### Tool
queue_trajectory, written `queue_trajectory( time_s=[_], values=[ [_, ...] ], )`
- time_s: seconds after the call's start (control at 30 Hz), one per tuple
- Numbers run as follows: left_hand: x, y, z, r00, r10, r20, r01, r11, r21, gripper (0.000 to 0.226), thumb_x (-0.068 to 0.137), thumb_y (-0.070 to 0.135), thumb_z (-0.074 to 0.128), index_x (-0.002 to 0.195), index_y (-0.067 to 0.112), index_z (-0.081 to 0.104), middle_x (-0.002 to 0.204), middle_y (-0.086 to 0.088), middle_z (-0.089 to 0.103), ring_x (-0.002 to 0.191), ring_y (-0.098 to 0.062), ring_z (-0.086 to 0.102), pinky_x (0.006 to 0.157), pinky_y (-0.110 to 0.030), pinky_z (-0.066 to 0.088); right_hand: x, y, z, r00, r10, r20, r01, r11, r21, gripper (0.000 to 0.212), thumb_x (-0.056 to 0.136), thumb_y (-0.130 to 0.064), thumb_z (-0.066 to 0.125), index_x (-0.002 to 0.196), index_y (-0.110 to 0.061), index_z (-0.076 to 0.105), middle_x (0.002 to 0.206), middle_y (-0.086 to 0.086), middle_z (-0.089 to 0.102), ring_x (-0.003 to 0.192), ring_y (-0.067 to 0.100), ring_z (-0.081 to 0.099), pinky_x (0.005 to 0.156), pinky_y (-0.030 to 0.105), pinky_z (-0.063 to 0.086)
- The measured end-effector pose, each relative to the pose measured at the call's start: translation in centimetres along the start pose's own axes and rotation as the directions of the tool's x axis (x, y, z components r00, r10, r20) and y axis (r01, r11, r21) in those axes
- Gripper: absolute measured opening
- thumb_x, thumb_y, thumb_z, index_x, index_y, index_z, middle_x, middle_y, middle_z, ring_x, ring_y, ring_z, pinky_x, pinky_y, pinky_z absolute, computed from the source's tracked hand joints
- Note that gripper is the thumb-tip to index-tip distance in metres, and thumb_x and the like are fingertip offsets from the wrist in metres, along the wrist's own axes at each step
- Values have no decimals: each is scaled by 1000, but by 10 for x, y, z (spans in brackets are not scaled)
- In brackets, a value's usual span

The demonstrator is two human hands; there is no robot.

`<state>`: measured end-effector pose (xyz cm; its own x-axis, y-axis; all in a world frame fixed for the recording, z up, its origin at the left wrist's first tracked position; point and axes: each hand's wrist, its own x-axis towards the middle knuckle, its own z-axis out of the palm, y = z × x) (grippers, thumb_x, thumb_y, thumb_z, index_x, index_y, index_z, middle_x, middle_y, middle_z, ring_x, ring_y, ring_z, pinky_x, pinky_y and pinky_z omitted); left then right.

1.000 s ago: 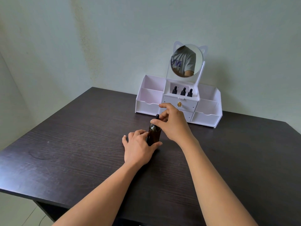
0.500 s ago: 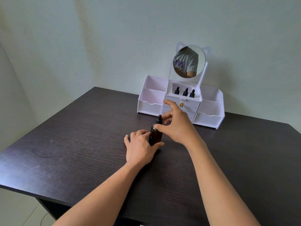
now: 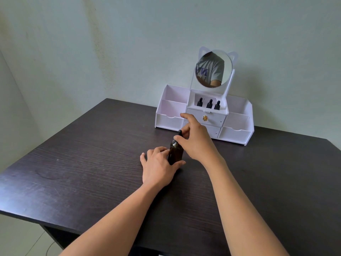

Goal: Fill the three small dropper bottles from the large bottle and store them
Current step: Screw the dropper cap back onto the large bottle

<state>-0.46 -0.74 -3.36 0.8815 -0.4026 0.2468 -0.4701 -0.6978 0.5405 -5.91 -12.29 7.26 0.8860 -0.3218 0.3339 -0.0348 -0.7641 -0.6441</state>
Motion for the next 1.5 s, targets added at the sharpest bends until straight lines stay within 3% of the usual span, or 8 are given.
queue_trajectory(
  time_s=[0.1,0.2,0.3,0.4,0.7,1.0,1.1,1.5],
  values=[
    [-1,0,1,1000,4,0,-4,1000,5,67,78,80,52,125,33,64,138,11,51,131,-18,36,117,-53,13,-3,1,5,998,38,-59,-41,997,-65,69,87,-38,75,145,-25,40,90,-5,61,91,17,62,84,37,55],
    [-1,-1,2,1000,9,-12,-9,1000,-3,67,78,80,52,123,33,64,137,12,51,129,-18,37,117,-53,14,-6,3,4,996,51,-78,-54,998,-38,76,83,-47,76,146,-27,39,95,-7,61,94,15,61,83,32,54],
    [1,0,0,1000,5,-7,-4,1000,8,69,77,80,52,125,32,63,138,11,51,131,-18,37,117,-54,14,-3,2,-4,999,34,18,-35,996,77,76,85,-31,77,149,-30,35,107,-10,66,98,9,60,87,21,49],
    [1,-1,1,1000,6,-5,-6,1000,8,68,77,80,53,125,32,64,138,11,51,131,-19,37,117,-54,14,0,2,-8,994,10,104,-14,999,36,70,90,-14,70,149,-29,36,107,-9,69,96,7,62,91,25,49],
    [-1,-1,0,1000,2,2,-2,1000,11,69,79,80,50,127,32,63,139,10,50,132,-19,35,118,-53,12,-3,2,4,999,42,-6,-43,998,-51,61,89,-35,73,141,-30,44,93,-8,63,89,12,62,85,34,55],
    [0,-1,2,1000,7,-9,-7,1000,-4,66,78,80,53,123,33,64,137,11,51,131,-19,37,117,-54,14,4,6,-9,973,56,223,-84,990,118,65,95,-4,60,150,-28,37,116,-12,71,111,10,64,102,29,48],
    [0,0,2,1000,9,-19,-9,1000,1,66,78,79,53,123,33,64,136,11,52,129,-19,37,116,-53,14,3,8,-7,983,64,171,-90,984,151,58,94,-4,63,146,-23,43,113,-12,72,112,7,63,107,28,46],
    [-1,0,2,1000,8,-16,-7,999,31,67,79,77,53,126,31,63,135,10,53,128,-19,38,117,-54,16,-4,8,11,990,108,-91,-96,987,127,33,81,-21,81,104,-27,57,86,-11,72,87,9,68,85,37,58]
  ],
)
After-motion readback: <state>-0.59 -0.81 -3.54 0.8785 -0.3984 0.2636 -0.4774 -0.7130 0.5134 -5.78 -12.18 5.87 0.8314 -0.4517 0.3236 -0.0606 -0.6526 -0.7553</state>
